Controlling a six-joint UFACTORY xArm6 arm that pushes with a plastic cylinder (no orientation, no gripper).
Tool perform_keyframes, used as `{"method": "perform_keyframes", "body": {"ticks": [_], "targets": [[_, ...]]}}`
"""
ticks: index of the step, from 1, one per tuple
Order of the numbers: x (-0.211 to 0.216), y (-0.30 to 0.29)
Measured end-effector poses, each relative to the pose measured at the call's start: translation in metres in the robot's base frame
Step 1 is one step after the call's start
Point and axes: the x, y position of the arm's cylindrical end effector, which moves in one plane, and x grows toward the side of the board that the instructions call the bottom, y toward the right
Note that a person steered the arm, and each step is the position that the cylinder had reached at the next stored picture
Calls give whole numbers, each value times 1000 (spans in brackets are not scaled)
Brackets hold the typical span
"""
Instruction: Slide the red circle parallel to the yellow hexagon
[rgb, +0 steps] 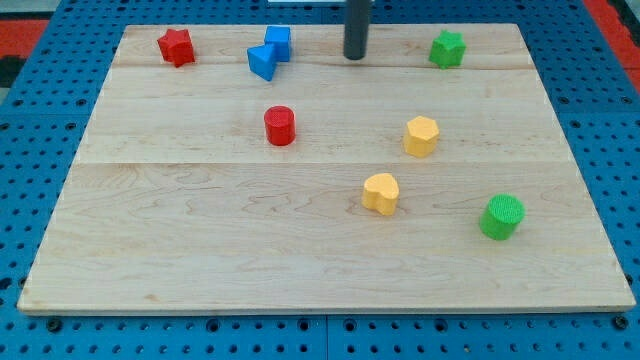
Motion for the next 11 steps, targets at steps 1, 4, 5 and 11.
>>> {"method": "perform_keyframes", "body": {"ticks": [1,4,5,11], "targets": [[0,-57],[44,-150],[46,-145],[117,6]]}}
